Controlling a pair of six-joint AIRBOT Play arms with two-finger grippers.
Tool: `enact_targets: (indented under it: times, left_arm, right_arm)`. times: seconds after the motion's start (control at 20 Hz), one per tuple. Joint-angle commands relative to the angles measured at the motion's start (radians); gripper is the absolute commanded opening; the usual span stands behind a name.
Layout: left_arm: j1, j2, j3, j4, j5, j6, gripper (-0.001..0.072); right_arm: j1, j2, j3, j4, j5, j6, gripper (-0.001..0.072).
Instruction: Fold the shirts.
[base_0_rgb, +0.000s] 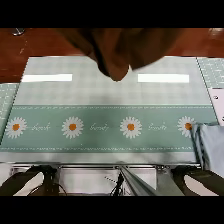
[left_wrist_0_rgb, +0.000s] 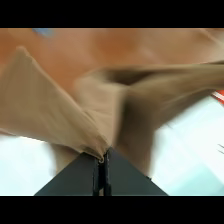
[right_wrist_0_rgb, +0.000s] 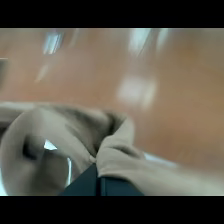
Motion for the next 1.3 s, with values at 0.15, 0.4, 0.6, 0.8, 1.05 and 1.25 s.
enact_targets:
  times: [0.15, 0.4, 0.6, 0.8, 1.05, 1.25]
  left_arm:
    - [0.008, 0.29, 0.138, 0.495, -0.093, -0.155, 0.0018]
    - [0.008, 0.399, 0.023, 0.607, -0.222, -0.175, 0.0018]
    - [0.008, 0.405, -0.257, 0.615, -0.203, -0.217, 0.0018]
    - [0.006, 0.337, -0.625, 0.571, 0.011, -0.222, 0.0018]
    - [0.006, 0.053, -0.724, 0.381, 0.215, -0.222, 0.0019]
    - [0.002, -0.139, -0.723, 0.192, 0.234, -0.222, 0.0019]
  right_arm:
    - [-0.01, 0.399, -0.057, -0.26, 0.053, 0.044, 0.0023]
    - [-0.01, 0.529, -0.172, -0.401, 0.303, 0.114, 0.0023]
    - [-0.01, 0.595, -0.455, -0.437, 0.438, 0.156, 0.0023]
    - [-0.01, 0.621, -0.914, -0.344, 0.344, 0.181, 0.0023]
    - [-0.011, 0.403, -1.243, -0.404, -0.128, 0.311, 0.0022]
    - [-0.087, 0.024, -1.136, -0.4, -0.266, 0.311, 0.0022]
